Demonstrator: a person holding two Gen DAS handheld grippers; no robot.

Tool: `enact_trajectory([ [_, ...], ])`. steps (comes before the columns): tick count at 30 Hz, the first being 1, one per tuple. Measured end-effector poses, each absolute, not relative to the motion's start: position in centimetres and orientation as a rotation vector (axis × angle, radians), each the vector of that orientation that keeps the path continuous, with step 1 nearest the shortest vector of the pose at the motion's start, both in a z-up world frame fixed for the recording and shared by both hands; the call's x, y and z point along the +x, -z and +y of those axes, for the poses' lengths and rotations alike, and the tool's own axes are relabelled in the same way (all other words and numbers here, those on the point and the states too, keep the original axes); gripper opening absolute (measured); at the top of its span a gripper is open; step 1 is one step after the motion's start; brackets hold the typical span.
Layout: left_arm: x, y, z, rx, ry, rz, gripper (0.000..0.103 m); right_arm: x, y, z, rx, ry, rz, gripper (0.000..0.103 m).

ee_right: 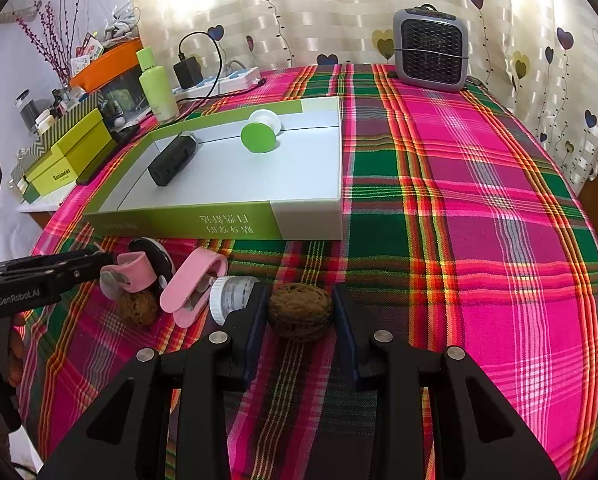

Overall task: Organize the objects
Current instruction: 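Grasp the walnut with the right gripper while the left gripper grasps the pink earphone hook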

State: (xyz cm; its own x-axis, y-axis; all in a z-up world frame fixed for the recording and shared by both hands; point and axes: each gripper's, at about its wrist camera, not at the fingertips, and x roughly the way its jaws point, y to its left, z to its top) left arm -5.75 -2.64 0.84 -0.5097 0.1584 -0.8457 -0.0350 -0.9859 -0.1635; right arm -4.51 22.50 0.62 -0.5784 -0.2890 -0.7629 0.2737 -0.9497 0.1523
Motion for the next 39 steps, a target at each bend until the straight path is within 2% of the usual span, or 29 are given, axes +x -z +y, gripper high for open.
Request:
enact_trajectory([
  [13, -4.0, -0.9, -5.5, -1.529, -2.674, -0.182, 0.052, -4.5, -0.6, 22.5, 1.232, 2.540, -0.026, 0.034],
  [27, -5.1, -0.8, -5.8, -1.449, -2.726, -0.284, 0.052, -4.5, -0.6, 22.5, 1.233, 2.541, -0.024, 0.034],
  [34, -5.1, -0.8, -6.1, -1.436, -2.763, -0.259, 0.037, -4.5, -0.6, 22.5, 1.233, 2.541, -0.024, 0.034],
  [36, -5.0, -0.7, -6.3, -1.438, -2.773, -0.265, 0.030, -4.5, -0.6, 22.5, 1.233, 2.541, -0.025, 0.034],
  [39, -5.0, -0.7, -6.4, -1.435, -2.777, -0.262, 0.026, -4.5, -0.5, 22.5, 1.233, 2.542, -0.022, 0.034],
])
